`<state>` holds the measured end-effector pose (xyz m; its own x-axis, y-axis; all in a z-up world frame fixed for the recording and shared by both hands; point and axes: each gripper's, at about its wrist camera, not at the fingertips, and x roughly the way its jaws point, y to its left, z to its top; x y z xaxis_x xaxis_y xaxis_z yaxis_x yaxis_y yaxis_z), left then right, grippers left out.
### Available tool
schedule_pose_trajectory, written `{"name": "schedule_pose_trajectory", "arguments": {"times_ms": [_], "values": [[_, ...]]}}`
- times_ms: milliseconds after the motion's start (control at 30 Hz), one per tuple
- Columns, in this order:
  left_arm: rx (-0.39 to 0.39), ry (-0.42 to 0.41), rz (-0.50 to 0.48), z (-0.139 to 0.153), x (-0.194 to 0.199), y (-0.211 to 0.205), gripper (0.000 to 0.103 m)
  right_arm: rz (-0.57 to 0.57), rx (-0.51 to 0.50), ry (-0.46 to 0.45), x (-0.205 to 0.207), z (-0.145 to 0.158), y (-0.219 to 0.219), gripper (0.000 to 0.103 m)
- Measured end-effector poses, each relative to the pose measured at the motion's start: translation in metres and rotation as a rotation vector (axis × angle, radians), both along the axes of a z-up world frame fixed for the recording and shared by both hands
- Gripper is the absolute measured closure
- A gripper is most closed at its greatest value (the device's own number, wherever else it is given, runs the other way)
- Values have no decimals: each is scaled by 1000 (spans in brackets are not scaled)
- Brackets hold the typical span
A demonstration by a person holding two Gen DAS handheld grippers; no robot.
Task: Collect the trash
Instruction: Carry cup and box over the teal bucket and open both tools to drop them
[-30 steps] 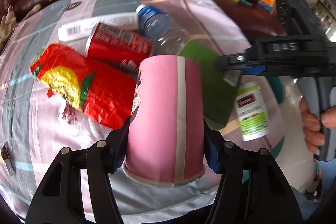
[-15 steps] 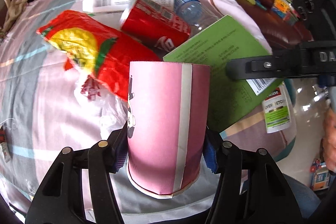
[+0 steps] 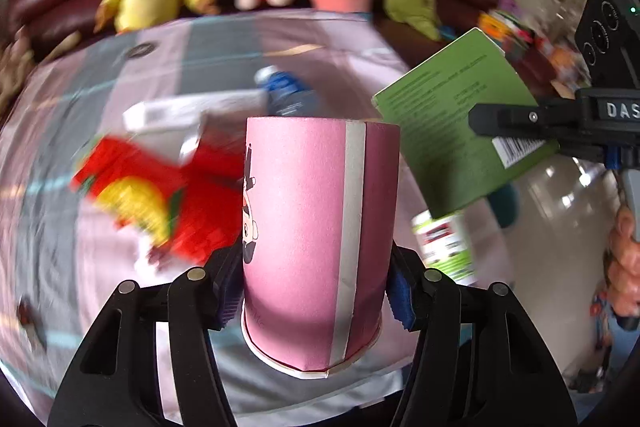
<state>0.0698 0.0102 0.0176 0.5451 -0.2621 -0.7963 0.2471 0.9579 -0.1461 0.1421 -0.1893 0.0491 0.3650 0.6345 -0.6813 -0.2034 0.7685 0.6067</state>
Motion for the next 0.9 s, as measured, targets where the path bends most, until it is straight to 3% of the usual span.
{"name": "schedule_pose_trajectory", "arguments": {"times_ms": [233,433,633,900], "values": [[-3,46,-213,1,41,-109,43,-267,-93,-10,-13,2,-128,102],[19,123,-322,-27,72,-207,43,-431,-172,74,-13,-47,-217,102],[81,191,-381,-62,96,-274,43,-481,-164,163,-4,-100,-260,101],[151,231,-418,-85,114,-325,41,-490,-146,220,7,-136,-282,97]]}}
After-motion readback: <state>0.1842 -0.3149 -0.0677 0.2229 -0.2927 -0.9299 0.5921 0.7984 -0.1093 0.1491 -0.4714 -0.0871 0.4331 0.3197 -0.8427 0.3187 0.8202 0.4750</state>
